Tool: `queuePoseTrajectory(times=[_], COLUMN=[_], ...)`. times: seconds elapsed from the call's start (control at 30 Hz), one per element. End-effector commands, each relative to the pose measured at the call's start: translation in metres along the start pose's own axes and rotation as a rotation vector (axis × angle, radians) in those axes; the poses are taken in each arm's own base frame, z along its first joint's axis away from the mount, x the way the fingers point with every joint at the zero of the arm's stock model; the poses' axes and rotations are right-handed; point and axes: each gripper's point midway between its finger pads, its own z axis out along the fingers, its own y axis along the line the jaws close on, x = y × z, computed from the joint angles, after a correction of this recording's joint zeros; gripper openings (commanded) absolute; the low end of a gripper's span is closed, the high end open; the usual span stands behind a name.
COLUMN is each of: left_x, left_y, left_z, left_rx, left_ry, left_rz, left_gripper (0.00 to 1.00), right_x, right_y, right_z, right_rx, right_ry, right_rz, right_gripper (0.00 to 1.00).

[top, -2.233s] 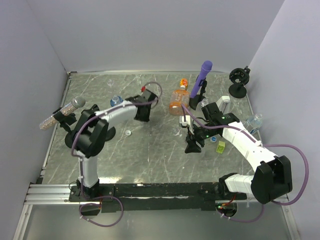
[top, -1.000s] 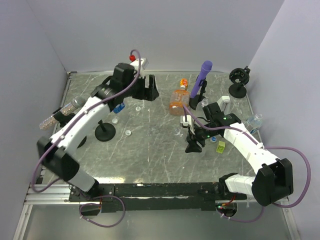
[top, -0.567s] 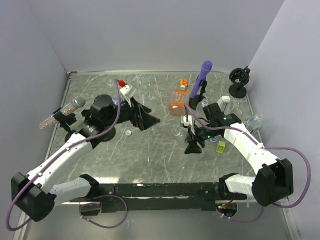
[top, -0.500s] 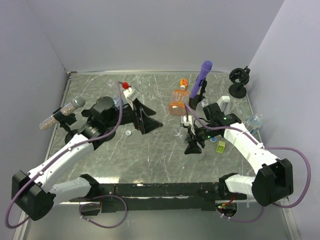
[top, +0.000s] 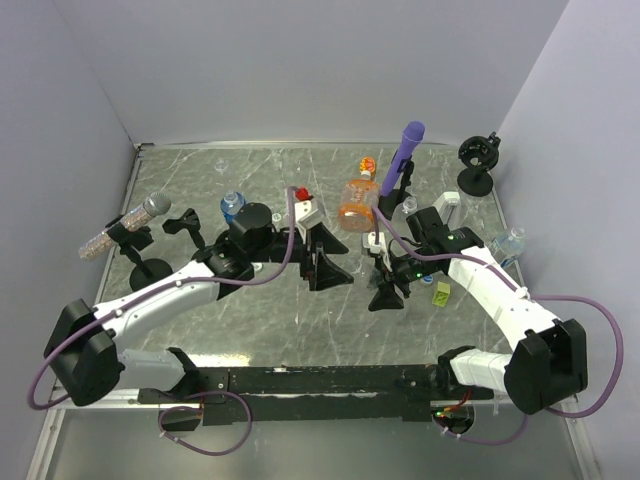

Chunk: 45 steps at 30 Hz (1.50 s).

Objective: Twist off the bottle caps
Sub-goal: Place the plastic bottle at the center of the board.

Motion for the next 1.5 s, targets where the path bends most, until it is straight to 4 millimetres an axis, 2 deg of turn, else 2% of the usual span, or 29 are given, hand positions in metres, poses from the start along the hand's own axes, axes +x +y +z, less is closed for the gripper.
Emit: queuePoseTrajectory(times=[0.0, 0.1, 0.3, 0.37, 0.77, 0.9, 0.97, 1.2, 1.37, 1.4, 1.43, 1.47], left_x=[-0.005, -0.003, 0.005, 0.006, -0.006, -0.005, -0.005, -0.003, -0.001, 0.002, 0.002, 0.004], left_y=[0.005, 0.005, 0.002, 0.001, 0.001, 0.003, 0.003, 0.003, 0.003, 0.004, 0.005, 0.008], left_z=[0.012, 0.017, 0.022, 0.021, 0.023, 0.024, 0.025, 0.025, 0.027, 0.028, 0.027, 0.027], left_rx=[0.011, 0.029, 0.079, 0.083, 0.072, 0.070, 0.070, 0.066, 0.075, 0.073, 0.065, 0.052], left_ry=[-0.016, -0.005, 0.027, 0.024, -0.020, -0.019, -0.019, -0.015, 0.005, 0.014, 0.016, 0.016], left_rz=[0.082, 0.075, 0.043, 0.032, 0.040, 0.029, 0.023, 0.001, -0.019, -0.029, -0.038, -0.039], left_gripper=[0.88, 0.84, 0.64, 0.61, 0.64, 0.61, 0.51, 0.49, 0.23, 0.08, 0.01, 0.01], right_x=[-0.017, -0.017, -0.017, -0.017, -0.016, -0.016, -0.016, -0.015, -0.015, -0.016, -0.016, -0.016], right_y=[0.006, 0.006, 0.006, 0.006, 0.006, 0.006, 0.006, 0.005, 0.005, 0.005, 0.005, 0.005], right_z=[-0.005, -0.004, -0.004, -0.004, -0.003, -0.003, -0.003, -0.003, -0.002, -0.002, -0.003, -0.003], right_rx=[-0.012, -0.013, -0.014, -0.018, -0.021, -0.020, -0.022, -0.022, -0.021, -0.020, -0.019, -0.017], right_ry=[-0.052, -0.053, -0.052, -0.052, -0.051, -0.049, -0.049, -0.047, -0.048, -0.048, -0.051, -0.052], right_rz=[-0.071, -0.069, -0.068, -0.065, -0.061, -0.056, -0.057, -0.054, -0.053, -0.052, -0.053, -0.054], right_gripper=[0.14, 0.14, 0.14, 0.14, 0.14, 0.14, 0.14, 0.15, 0.20, 0.22, 0.26, 0.30])
